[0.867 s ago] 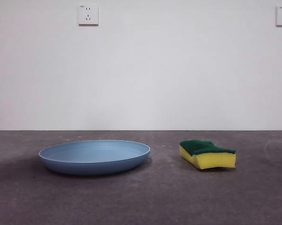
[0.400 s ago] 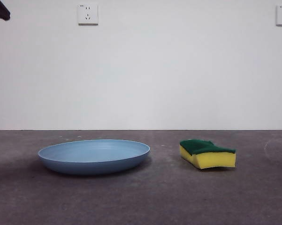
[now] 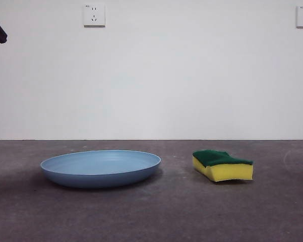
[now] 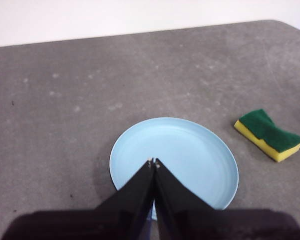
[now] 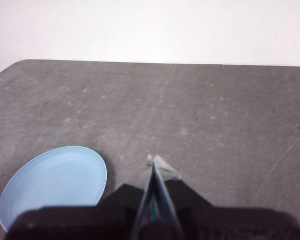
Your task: Pick up the plate,pick up the cloth,clean the plate with the cloth
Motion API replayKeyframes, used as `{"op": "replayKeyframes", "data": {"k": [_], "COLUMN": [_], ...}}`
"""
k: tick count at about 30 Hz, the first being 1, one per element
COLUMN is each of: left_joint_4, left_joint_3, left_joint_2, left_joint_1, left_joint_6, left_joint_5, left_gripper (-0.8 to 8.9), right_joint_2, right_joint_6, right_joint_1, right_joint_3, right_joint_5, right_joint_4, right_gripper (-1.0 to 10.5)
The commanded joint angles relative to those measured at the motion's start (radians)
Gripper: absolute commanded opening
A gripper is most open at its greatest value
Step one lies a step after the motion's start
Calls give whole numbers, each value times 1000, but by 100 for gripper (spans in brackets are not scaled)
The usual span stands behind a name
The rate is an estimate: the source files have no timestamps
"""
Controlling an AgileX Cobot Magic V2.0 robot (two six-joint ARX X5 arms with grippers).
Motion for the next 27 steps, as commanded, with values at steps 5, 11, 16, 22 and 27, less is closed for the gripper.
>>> {"op": "replayKeyframes", "data": {"k": [5,11,16,22,27], "left_joint_4": [-6,-24,8,35,60], "left_joint_3": [-3,-3,-7,-79,-189], "left_joint_2": [-1,-32,-122,-266,-370], "left_joint_1": [-3,14,103,253,346], "left_joint_6": [-8,50,49,49,61], "left_joint_5": [0,-26,-20,-19,-19], "left_gripper": [-3,-3,-3,-3,-3], "right_joint_2": [-3,-3,-3,-3,-3], "right_joint_6": [16,16,16,16,16], "right_joint_1": [1,1,1,1,1], "right_joint_3": [-7,-7,-7,-7,-7], "right_joint_5": [5,5,5,5,5], "right_joint_4": [5,5,5,5,5], "right_gripper": [1,1,1,1,1]}}
